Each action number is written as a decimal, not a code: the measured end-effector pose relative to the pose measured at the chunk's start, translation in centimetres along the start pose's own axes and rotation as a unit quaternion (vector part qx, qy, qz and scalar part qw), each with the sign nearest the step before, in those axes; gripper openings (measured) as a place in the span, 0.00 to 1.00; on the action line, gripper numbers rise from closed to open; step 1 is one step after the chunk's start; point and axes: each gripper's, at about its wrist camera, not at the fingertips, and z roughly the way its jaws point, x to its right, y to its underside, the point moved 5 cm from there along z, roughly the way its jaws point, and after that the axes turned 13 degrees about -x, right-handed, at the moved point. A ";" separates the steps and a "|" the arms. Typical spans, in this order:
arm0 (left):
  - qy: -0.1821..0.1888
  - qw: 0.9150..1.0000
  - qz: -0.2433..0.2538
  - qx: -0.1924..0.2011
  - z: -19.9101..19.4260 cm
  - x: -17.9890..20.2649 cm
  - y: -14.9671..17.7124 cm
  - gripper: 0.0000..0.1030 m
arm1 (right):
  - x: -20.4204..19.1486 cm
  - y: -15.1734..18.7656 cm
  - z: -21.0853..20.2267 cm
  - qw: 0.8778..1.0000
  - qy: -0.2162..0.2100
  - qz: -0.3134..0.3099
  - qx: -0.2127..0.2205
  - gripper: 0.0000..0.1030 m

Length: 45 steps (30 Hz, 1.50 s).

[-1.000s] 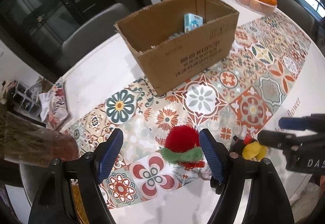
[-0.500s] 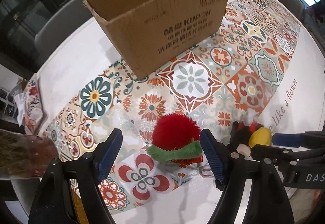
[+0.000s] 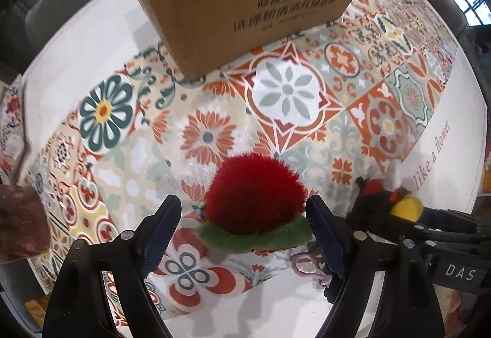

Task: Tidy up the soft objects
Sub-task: 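Close the left tool on the pompom toy while the right tool grips the Mickey plush, then lift and carry the pompom toy and Mickey plush over the box with both tools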

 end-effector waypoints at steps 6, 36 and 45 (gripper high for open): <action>0.013 1.000 -0.006 -0.018 1.8 0.3 0.1 0.80 | 0.2 -0.7 1.0 1.000 0.007 0.002 -0.003 0.62; 0.071 0.990 -0.116 0.033 1.5 1.7 6.4 0.38 | 1.2 -2.0 1.7 0.996 -0.066 -0.055 -0.028 0.53; 0.052 0.986 -0.142 0.066 -1.2 1.4 7.6 0.37 | -0.1 -0.8 1.1 0.993 -0.048 -0.110 -0.016 0.49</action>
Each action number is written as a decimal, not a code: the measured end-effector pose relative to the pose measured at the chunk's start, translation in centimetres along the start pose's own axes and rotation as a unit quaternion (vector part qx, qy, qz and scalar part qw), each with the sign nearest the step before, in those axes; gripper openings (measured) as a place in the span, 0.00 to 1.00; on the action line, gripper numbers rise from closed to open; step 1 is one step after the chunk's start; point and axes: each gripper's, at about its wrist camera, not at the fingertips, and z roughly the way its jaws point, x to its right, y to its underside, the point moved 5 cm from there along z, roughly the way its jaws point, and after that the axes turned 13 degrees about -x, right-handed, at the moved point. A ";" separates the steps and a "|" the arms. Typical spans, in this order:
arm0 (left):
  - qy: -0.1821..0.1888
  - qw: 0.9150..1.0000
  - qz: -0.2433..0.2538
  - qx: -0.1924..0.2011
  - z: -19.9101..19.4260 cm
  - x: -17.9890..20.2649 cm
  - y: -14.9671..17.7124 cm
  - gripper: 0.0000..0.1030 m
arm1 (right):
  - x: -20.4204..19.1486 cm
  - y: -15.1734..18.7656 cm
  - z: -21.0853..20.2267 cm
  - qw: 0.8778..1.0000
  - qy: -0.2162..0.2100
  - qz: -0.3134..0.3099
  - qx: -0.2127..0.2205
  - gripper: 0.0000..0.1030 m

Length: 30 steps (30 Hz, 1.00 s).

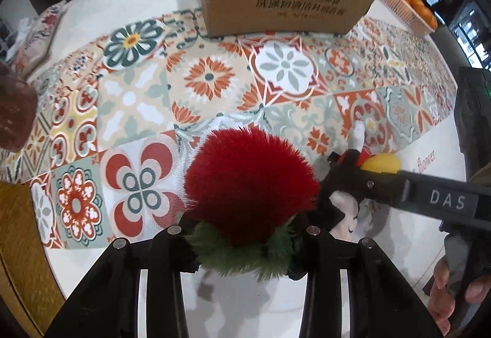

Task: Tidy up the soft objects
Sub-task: 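Lift and carry the pompom toy and Mickey plush over the box with both tools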

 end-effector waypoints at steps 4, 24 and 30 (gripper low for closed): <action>-0.006 0.999 -0.025 0.036 -1.7 0.4 0.4 0.37 | -0.5 0.7 -1.6 0.999 0.006 -0.035 0.015 0.49; 0.001 0.989 -0.060 0.138 -8.5 4.6 0.1 0.37 | -2.4 1.6 -11.6 0.974 0.050 -0.164 0.146 0.49; -0.002 0.984 -0.065 0.168 -10.5 5.4 -0.8 0.37 | -3.1 1.3 -14.2 0.964 0.055 -0.187 0.180 0.49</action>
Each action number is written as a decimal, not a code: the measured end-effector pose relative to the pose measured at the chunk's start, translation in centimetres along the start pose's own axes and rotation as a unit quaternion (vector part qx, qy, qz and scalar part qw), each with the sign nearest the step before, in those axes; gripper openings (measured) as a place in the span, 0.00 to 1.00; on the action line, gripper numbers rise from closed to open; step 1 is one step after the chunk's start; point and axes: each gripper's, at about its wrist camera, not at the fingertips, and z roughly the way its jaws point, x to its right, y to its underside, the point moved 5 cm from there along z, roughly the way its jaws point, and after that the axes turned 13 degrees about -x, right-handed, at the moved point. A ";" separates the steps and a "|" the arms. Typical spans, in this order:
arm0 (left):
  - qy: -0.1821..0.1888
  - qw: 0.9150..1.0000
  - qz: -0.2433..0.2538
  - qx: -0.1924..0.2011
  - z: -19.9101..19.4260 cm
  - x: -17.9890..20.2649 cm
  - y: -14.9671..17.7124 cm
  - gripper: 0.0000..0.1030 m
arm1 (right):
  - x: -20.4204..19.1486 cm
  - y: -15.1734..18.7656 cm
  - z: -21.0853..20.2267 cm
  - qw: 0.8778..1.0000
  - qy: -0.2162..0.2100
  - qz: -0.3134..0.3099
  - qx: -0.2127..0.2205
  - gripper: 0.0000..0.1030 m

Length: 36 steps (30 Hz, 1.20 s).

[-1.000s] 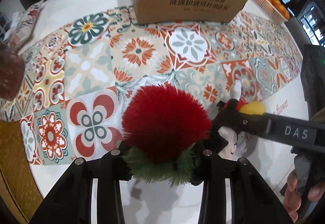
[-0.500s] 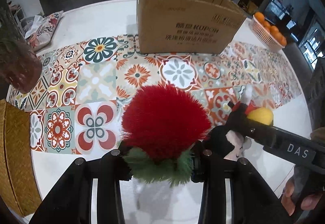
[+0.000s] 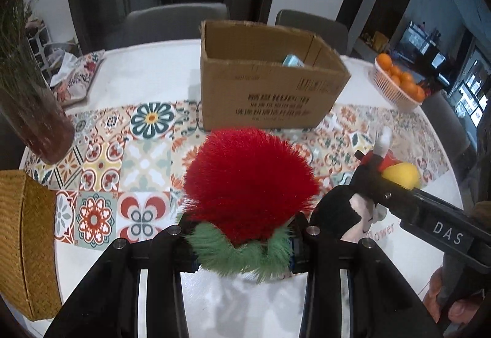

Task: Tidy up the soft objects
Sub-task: 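Lift and carry the pompom toy and Mickey plush over the box with both tools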

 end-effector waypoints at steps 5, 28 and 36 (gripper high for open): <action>-0.002 1.000 -0.003 0.026 -1.5 0.9 -1.2 0.37 | 0.0 -1.2 -2.0 0.999 0.006 -0.017 0.030 0.49; -0.019 0.995 0.012 0.099 -5.6 3.1 -8.8 0.37 | -1.0 -8.8 -8.3 0.989 0.007 -0.046 0.138 0.50; -0.015 0.994 0.015 0.103 -5.6 2.7 -12.1 0.37 | -1.8 -12.5 -9.8 0.984 0.013 -0.049 0.173 0.50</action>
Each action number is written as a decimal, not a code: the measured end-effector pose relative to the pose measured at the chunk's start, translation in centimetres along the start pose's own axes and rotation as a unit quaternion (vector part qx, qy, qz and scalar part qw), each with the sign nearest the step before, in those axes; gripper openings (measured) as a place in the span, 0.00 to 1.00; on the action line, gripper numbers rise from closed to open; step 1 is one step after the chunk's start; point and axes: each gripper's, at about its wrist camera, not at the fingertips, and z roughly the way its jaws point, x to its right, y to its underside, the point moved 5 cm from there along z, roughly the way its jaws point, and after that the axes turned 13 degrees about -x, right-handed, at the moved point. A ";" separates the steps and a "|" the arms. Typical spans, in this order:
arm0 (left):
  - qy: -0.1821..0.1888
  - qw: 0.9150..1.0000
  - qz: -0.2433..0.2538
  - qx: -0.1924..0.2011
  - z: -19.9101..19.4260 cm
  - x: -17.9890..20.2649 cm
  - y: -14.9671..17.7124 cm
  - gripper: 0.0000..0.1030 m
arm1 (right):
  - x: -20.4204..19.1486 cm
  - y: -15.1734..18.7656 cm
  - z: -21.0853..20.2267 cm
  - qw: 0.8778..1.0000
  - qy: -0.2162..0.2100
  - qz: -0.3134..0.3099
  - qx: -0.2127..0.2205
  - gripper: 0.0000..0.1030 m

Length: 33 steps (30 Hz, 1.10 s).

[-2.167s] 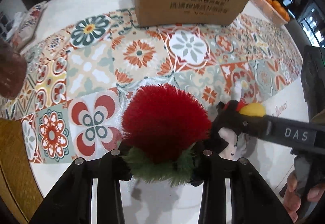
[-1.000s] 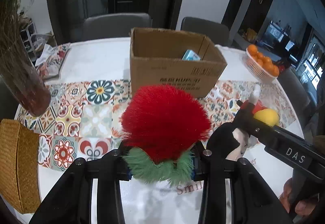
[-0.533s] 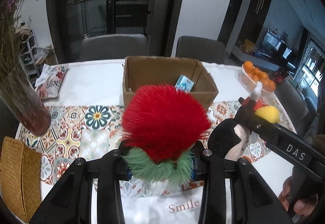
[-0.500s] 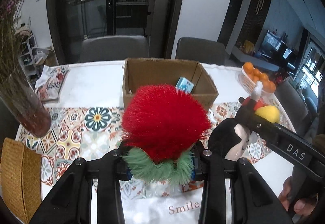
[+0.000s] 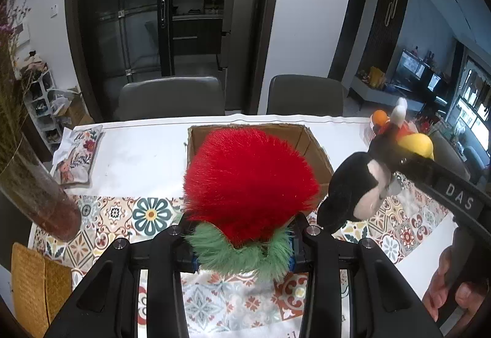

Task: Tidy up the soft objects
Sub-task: 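Lift and carry the pompom toy and Mickey plush over the box with both tools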

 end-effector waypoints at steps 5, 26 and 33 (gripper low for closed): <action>-0.004 1.000 0.000 -0.002 0.8 -0.4 -1.5 0.37 | -0.1 -2.3 0.8 1.000 0.002 0.007 0.007 0.50; -0.006 0.999 0.018 -0.042 8.4 -1.8 -7.1 0.37 | 0.7 -7.3 9.2 0.997 -0.003 0.059 -0.044 0.50; -0.010 0.998 0.021 -0.066 11.7 -2.2 -7.7 0.37 | 0.8 -7.4 12.3 0.995 -0.009 0.060 -0.084 0.50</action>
